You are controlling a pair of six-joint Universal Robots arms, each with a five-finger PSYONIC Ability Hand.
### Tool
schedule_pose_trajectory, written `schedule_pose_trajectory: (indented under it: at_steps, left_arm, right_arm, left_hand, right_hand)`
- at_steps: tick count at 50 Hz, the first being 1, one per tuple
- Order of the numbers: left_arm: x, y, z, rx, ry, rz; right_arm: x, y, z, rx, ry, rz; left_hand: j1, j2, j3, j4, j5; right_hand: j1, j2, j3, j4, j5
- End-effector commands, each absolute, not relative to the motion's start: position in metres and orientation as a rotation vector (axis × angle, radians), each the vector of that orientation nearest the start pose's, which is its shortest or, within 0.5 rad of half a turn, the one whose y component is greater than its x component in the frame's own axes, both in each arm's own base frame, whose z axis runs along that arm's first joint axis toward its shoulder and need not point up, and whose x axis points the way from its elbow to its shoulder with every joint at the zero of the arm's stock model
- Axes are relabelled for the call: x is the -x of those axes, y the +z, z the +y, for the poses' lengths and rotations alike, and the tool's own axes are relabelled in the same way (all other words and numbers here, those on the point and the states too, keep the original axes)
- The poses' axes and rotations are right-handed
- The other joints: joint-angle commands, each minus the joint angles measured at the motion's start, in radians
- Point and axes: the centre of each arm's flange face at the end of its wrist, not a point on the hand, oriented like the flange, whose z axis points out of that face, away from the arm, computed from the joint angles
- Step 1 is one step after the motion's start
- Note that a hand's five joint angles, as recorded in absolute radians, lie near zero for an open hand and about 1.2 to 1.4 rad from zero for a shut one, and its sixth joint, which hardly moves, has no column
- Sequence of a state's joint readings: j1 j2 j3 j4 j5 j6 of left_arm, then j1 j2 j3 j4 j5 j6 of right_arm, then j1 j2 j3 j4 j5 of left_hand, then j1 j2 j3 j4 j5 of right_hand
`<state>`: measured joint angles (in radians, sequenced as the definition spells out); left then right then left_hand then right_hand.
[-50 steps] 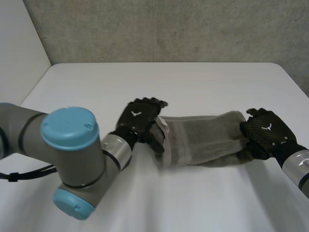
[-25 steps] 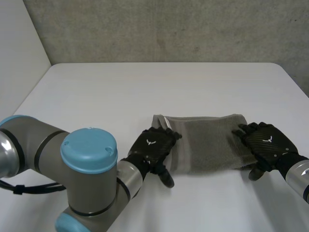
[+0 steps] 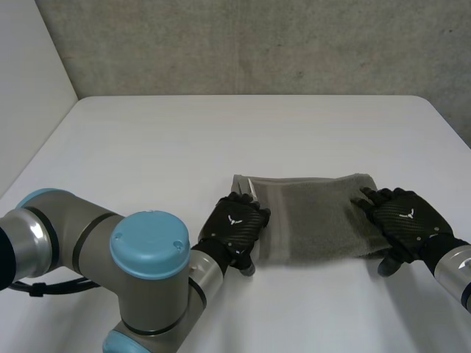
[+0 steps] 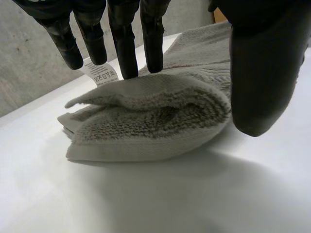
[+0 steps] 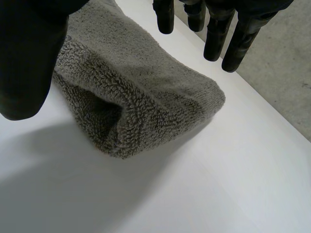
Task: Fold the towel.
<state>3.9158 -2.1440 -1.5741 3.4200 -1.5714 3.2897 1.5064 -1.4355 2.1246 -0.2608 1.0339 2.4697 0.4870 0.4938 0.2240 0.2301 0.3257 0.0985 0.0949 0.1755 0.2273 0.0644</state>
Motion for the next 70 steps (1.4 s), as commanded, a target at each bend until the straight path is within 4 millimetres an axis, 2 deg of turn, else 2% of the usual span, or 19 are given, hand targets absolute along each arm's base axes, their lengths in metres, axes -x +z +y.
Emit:
schedule_pose_trajectory:
  at_steps: [1, 10, 13, 15, 16, 17, 18, 20, 21, 23, 30, 37, 46, 54, 59, 63, 68, 69, 70]
  left_arm:
    - [0.360, 0.129, -0.170, -1.325, -2.022, 2.534]
    - [0.363, 0.130, -0.173, -1.315, -2.076, 2.505]
    - [0.364, 0.132, -0.175, -1.312, -2.090, 2.495]
    - [0.365, 0.134, -0.176, -1.310, -2.101, 2.488]
    - [0.367, 0.137, -0.177, -1.305, -2.120, 2.479]
    - [0.367, 0.137, -0.177, -1.305, -2.120, 2.478]
    - [0.368, 0.140, -0.180, -1.299, -2.136, 2.471]
    - [0.370, 0.144, -0.182, -1.291, -2.157, 2.460]
    - [0.371, 0.147, -0.184, -1.284, -2.173, 2.452]
    - [0.372, 0.149, -0.187, -1.275, -2.189, 2.444]
    - [0.382, 0.165, -0.199, -1.241, -2.291, 2.385]
    - [0.396, 0.180, -0.214, -1.196, -2.430, 2.301]
    - [0.403, 0.204, -0.235, -1.154, -2.593, 2.186]
    - [0.395, 0.181, -0.233, -1.264, -2.501, 2.262]
    - [0.377, 0.146, -0.221, -1.299, -2.320, 2.393]
    - [0.371, 0.139, -0.216, -1.306, -2.273, 2.423]
    - [0.369, 0.137, -0.211, -1.319, -2.249, 2.439]
    - [0.369, 0.140, -0.210, -1.320, -2.256, 2.434]
    - [0.369, 0.140, -0.210, -1.320, -2.256, 2.434]
  right_arm:
    - [-0.162, 0.147, -0.245, 1.175, -1.754, 2.270]
    - [-0.161, 0.146, -0.247, 1.171, -1.760, 2.275]
    - [-0.161, 0.143, -0.251, 1.173, -1.770, 2.272]
    - [-0.160, 0.140, -0.256, 1.174, -1.794, 2.270]
    - [-0.160, 0.140, -0.256, 1.174, -1.794, 2.270]
    - [-0.160, 0.138, -0.258, 1.175, -1.792, 2.269]
    - [-0.160, 0.138, -0.258, 1.175, -1.792, 2.269]
    - [-0.161, 0.133, -0.261, 1.175, -1.770, 2.275]
    - [-0.161, 0.133, -0.261, 1.175, -1.770, 2.275]
    - [-0.162, 0.130, -0.262, 1.174, -1.756, 2.276]
    - [-0.163, 0.136, -0.268, 1.150, -1.796, 2.249]
    - [-0.162, 0.144, -0.280, 1.004, -1.841, 2.225]
    - [-0.162, 0.142, -0.279, 0.991, -1.826, 2.233]
    - [-0.163, 0.140, -0.277, 0.989, -1.812, 2.237]
    - [-0.164, 0.140, -0.276, 0.991, -1.807, 2.236]
    - [-0.163, 0.140, -0.276, 0.989, -1.806, 2.238]
    - [-0.164, 0.140, -0.276, 0.989, -1.799, 2.240]
    - [-0.164, 0.140, -0.276, 0.990, -1.797, 2.239]
    - [-0.164, 0.140, -0.275, 0.990, -1.795, 2.238]
  left_hand:
    - [0.090, 0.083, -0.049, -0.056, 0.077]
    - [0.475, 0.468, -0.049, -0.056, 0.461]
    - [0.487, 0.480, -0.049, -0.056, 0.474]
    - [0.487, 0.480, -0.049, -0.056, 0.474]
    - [0.487, 0.480, -0.049, -0.056, 0.474]
    - [0.487, 0.480, -0.049, -0.056, 0.474]
    - [0.487, 0.480, -0.049, -0.056, 0.474]
    - [0.481, 0.474, -0.049, -0.056, 0.468]
    - [0.475, 0.468, -0.049, -0.056, 0.462]
    - [0.472, 0.465, -0.049, -0.056, 0.459]
    - [0.449, 0.442, -0.049, -0.056, 0.435]
    - [0.437, 0.430, -0.049, -0.056, 0.424]
    - [0.419, 0.413, -0.049, -0.056, 0.406]
    - [0.372, 0.366, -0.049, -0.056, 0.359]
    - [0.370, 0.363, -0.049, -0.056, 0.356]
    - [0.331, 0.324, -0.049, -0.056, 0.318]
    - [0.047, 0.040, -0.049, -0.056, 0.033]
    - [-0.291, -0.297, -0.049, -0.056, -0.304]
    - [-0.294, -0.301, -0.049, -0.056, -0.307]
  right_hand:
    - [-0.084, -0.080, -0.001, -0.053, -0.064]
    - [-0.055, -0.051, -0.001, -0.053, -0.064]
    - [0.089, 0.093, -0.001, -0.053, -0.051]
    - [0.524, 0.528, -0.001, -0.053, 0.384]
    - [0.527, 0.530, -0.001, -0.053, 0.386]
    - [0.736, 0.740, -0.001, -0.053, 0.596]
    - [0.738, 0.742, -0.001, -0.053, 0.598]
    - [1.059, 1.063, -0.001, -0.053, 0.919]
    - [1.061, 1.065, -0.001, -0.053, 0.921]
    - [1.297, 1.300, -0.001, -0.053, 1.156]
    - [1.298, 1.301, -0.001, -0.053, 1.157]
    - [1.298, 1.301, -0.001, -0.053, 1.157]
    - [1.298, 1.301, -0.001, -0.053, 1.157]
    - [1.298, 1.301, -0.001, -0.053, 1.157]
    - [1.298, 1.301, -0.001, -0.053, 1.157]
    - [1.298, 1.301, -0.001, -0.053, 1.157]
    - [1.193, 1.197, -0.001, -0.053, 1.053]
    - [1.190, 1.194, -0.001, -0.053, 1.050]
    - [1.190, 1.194, -0.001, -0.053, 1.050]
